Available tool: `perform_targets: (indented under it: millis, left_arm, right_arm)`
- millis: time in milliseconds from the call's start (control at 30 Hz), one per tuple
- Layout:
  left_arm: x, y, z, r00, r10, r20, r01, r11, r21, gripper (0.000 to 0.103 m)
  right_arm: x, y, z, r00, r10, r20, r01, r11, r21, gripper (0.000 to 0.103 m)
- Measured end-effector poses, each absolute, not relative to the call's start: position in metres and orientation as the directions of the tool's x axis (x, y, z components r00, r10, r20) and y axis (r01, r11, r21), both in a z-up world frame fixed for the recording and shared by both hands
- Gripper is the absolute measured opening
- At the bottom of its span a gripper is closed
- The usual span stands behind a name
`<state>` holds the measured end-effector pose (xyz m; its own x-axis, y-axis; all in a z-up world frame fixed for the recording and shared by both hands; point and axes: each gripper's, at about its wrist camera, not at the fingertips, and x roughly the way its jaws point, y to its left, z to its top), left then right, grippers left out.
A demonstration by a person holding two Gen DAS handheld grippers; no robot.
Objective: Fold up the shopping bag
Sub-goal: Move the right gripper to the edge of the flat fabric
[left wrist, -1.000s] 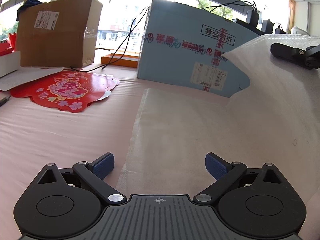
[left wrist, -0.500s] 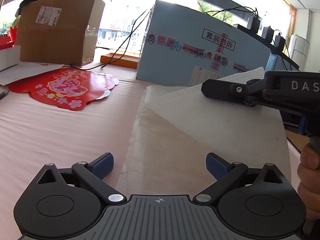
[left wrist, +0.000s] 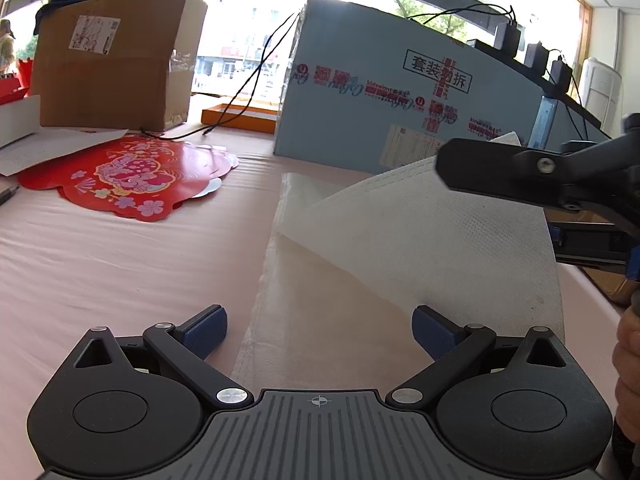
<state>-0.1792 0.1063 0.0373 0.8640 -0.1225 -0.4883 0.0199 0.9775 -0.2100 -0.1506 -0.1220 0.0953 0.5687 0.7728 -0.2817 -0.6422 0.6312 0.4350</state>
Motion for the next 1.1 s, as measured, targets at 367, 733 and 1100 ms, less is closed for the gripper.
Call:
perform_targets:
  millis: [367,733,1100]
  left_arm:
    - [-0.197,0.118,0.045,0.885,0.007,-0.466,-0.109,0.975,-0.192,0.1]
    - [-0.235,0.097,0.085,0.921,0.172,-0.349,-0.203,0.978,-0.054,0.1]
    - [-0.203,0.029,0.038,0.875,-0.015,-0.483,0.084,0.989,0.121,0.101]
  right_arm:
    - [-0.136,-0.206,0.068,0.669,0.68,-0.298,-0.488,0.705,0.514,0.082]
    - [-0.119,-0.238,0.045,0.665,0.649,-0.37,-0.338,0.704,0.625,0.081]
    - [-0.036,-0.23,0.056,0.627,0.566,-0.535,-0.244,0.796,0.555,0.076]
